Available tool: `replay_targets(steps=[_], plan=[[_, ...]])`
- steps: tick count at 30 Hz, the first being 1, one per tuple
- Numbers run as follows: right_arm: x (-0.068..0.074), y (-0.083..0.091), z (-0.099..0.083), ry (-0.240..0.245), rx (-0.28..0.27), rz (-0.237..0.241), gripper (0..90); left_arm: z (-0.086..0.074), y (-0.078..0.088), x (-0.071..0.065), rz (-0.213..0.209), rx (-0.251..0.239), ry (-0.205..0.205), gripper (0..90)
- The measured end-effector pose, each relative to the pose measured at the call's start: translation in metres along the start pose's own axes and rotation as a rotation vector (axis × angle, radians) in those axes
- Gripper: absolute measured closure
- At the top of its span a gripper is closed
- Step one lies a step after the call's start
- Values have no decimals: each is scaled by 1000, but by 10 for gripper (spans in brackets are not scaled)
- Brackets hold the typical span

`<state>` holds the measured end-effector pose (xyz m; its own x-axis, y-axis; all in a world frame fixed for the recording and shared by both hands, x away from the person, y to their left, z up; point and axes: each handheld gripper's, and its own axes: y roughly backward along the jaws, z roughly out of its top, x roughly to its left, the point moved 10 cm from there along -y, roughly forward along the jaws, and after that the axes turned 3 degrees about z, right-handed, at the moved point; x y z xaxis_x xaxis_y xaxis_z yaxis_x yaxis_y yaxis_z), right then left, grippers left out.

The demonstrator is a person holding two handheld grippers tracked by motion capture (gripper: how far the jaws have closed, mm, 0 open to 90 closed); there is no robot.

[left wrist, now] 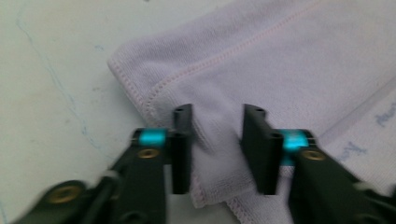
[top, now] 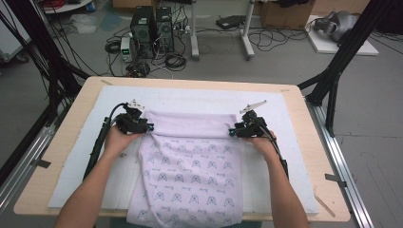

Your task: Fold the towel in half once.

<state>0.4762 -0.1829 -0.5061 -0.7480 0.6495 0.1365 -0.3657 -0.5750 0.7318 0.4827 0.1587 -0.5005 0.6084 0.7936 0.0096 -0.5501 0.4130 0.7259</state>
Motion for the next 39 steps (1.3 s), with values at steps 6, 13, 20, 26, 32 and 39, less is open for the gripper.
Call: replay_targets(steps=[6, 13, 20, 26, 32, 39], plan=[[8, 8, 5, 47, -49, 19, 831, 13, 14, -5, 4, -76, -30, 860], [17, 36, 19, 75, -141, 27, 836, 24, 43, -11, -11, -156, -58, 861], [27, 58, 14, 87, -166, 32, 804, 13, 54, -31, -68, -150, -77, 672], [33, 52, -8, 72, -130, 30, 642, -21, 62, -39, -79, -140, -76, 627], [66, 60, -22, 131, -127, 65, 567, -48, 79, -56, -116, -158, -109, 620], [112, 59, -51, 217, -107, 139, 541, -85, 89, -92, -188, -137, -184, 622]])
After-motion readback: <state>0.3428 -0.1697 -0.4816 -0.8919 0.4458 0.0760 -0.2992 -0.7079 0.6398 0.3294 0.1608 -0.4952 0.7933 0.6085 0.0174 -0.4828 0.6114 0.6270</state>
